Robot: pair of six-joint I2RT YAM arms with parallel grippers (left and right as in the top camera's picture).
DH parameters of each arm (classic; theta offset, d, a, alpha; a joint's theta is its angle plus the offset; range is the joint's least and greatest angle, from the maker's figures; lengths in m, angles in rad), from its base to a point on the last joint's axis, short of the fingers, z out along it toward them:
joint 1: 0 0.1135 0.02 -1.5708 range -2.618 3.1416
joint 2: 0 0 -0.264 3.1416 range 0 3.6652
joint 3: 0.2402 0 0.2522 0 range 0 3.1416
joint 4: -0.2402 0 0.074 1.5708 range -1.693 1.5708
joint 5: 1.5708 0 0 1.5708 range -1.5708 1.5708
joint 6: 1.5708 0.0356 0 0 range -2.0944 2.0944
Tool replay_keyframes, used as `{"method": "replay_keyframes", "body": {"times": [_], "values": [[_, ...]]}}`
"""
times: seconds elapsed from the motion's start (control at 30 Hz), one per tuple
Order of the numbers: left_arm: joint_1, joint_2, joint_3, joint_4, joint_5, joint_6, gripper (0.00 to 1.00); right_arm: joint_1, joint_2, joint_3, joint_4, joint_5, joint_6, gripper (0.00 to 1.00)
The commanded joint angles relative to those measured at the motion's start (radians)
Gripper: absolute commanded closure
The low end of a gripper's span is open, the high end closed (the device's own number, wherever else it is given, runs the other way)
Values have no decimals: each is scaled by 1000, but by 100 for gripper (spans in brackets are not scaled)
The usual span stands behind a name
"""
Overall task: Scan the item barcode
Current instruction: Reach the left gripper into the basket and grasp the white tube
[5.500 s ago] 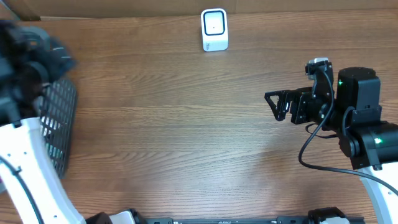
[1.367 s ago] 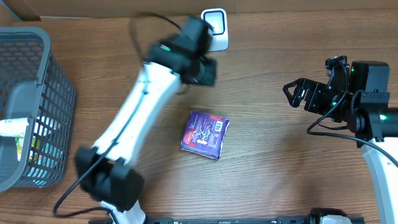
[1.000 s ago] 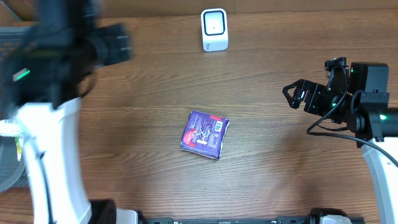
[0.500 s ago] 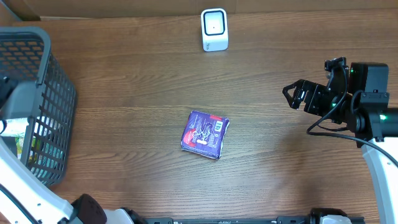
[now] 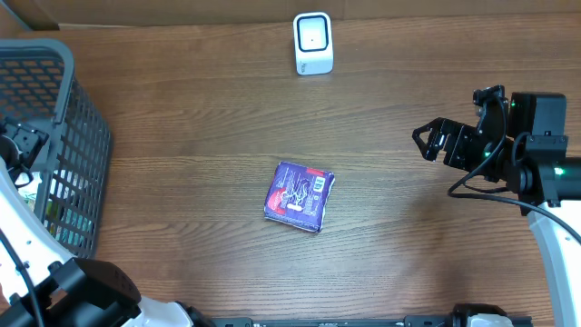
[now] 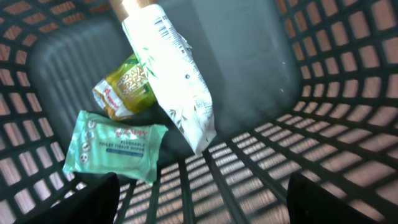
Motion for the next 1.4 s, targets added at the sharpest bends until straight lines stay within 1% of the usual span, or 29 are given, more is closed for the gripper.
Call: {"method": "replay_keyframes", "body": {"times": [0.0, 0.27, 0.5, 0.6, 0.73, 0.83, 0.97, 1.07, 1.17, 1.3, 1.37], "values": [[6, 3, -87, 52, -13, -14, 22, -4, 3, 19, 2, -2, -8, 0], [6, 3, -270, 219, -12, -15, 21, -4, 3, 19, -6, -2, -8, 0], [6, 4, -379, 364, 13, -14, 20, -4, 3, 19, -9, -2, -8, 0], [6, 4, -405, 400, 13, -18, 20, -4, 3, 19, -10, -2, -8, 0], [11, 2, -402, 415, 36, -53, 20, -4, 3, 19, -9, -2, -8, 0], [36, 2, -391, 415, 127, -75, 21, -4, 3, 19, -9, -3, -7, 0], [91, 1, -370, 409, 263, -74, 23, -4, 3, 19, -10, -3, -7, 0], [129, 1, -343, 391, 312, -71, 24, -4, 3, 19, -10, -3, -7, 0], [142, 2, -338, 396, 300, -58, 24, -4, 3, 19, -11, -3, -7, 0], [142, 14, -339, 393, 213, -88, 14, -4, 3, 19, -21, -3, -7, 0], [142, 27, -339, 401, 202, -97, 13, -4, 3, 19, -27, -3, -7, 0]]}}
